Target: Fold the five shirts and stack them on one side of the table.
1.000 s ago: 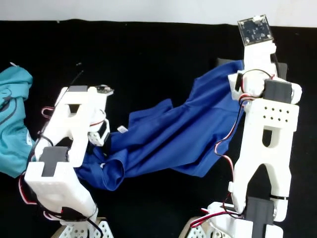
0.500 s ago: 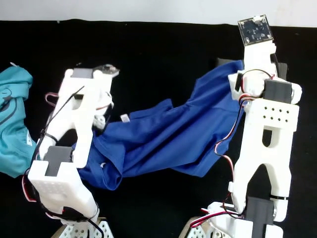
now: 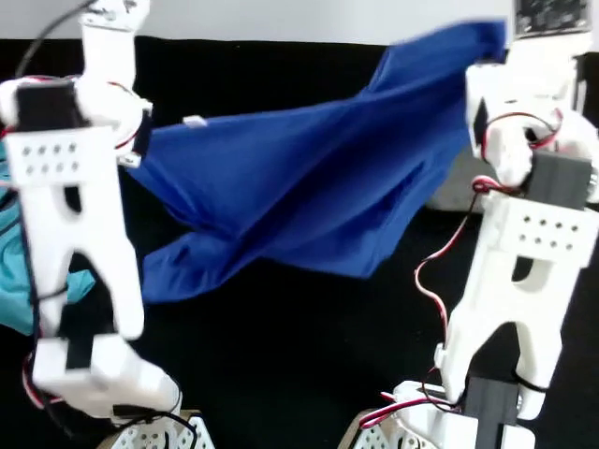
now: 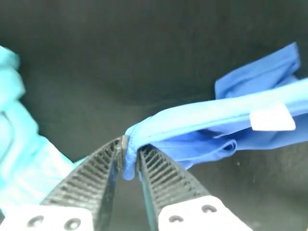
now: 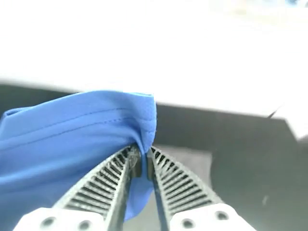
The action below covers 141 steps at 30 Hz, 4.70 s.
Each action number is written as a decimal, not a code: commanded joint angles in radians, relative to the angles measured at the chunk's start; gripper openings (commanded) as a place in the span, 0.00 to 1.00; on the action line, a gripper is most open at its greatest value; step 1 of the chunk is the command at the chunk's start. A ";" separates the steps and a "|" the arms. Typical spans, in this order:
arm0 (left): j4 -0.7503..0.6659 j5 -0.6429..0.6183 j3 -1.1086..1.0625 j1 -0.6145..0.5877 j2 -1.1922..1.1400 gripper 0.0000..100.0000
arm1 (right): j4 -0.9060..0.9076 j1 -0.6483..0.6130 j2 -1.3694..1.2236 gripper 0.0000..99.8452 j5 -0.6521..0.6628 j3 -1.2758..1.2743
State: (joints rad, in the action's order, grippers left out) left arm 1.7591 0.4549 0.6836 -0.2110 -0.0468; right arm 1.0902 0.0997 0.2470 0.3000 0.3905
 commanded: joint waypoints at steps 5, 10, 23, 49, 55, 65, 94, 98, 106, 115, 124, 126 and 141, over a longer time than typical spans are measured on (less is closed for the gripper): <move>0.008 -0.003 0.039 -0.013 0.378 0.01 | 0.084 0.013 0.031 0.01 -0.009 0.357; -0.051 -0.002 0.039 -0.013 0.521 0.01 | 0.122 0.013 0.031 0.01 -0.009 0.479; -0.063 -0.003 0.070 -0.102 0.590 0.01 | 0.302 0.013 0.033 0.01 0.058 0.840; -0.063 -0.005 0.070 -0.111 0.817 0.01 | 0.266 0.012 0.196 0.01 0.055 0.915; -0.064 -0.003 0.070 -0.111 0.852 0.01 | 0.266 0.012 0.226 0.01 0.054 0.915; -0.072 -0.002 -0.002 -0.114 0.822 0.01 | 0.257 -0.084 0.174 0.01 0.057 0.788; -0.470 0.000 0.005 -0.165 -0.130 0.01 | -0.278 -0.189 -0.552 0.01 0.060 0.407; -0.466 0.000 0.047 -0.163 -0.245 0.01 | -0.305 -0.205 -0.659 0.01 0.060 0.409; -0.462 -0.002 0.062 -0.171 -0.325 0.01 | -0.302 -0.200 -0.711 0.01 0.060 0.410; -0.130 -0.003 0.317 -0.260 -0.147 0.01 | -0.059 -0.203 -0.473 0.01 0.055 0.648; 0.002 -0.003 0.437 -0.366 0.177 0.01 | 0.153 -0.206 -0.263 0.01 0.054 0.854; 0.002 -0.003 0.437 -0.407 0.251 0.01 | 0.174 -0.206 -0.222 0.01 0.054 0.880; 0.005 -0.005 0.437 -0.443 0.506 0.01 | 0.285 -0.335 0.016 0.01 0.054 0.903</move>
State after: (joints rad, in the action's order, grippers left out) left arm 1.7607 0.4580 1.1040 -0.6467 0.4473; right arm 1.3709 -0.2102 0.2455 0.3475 1.2666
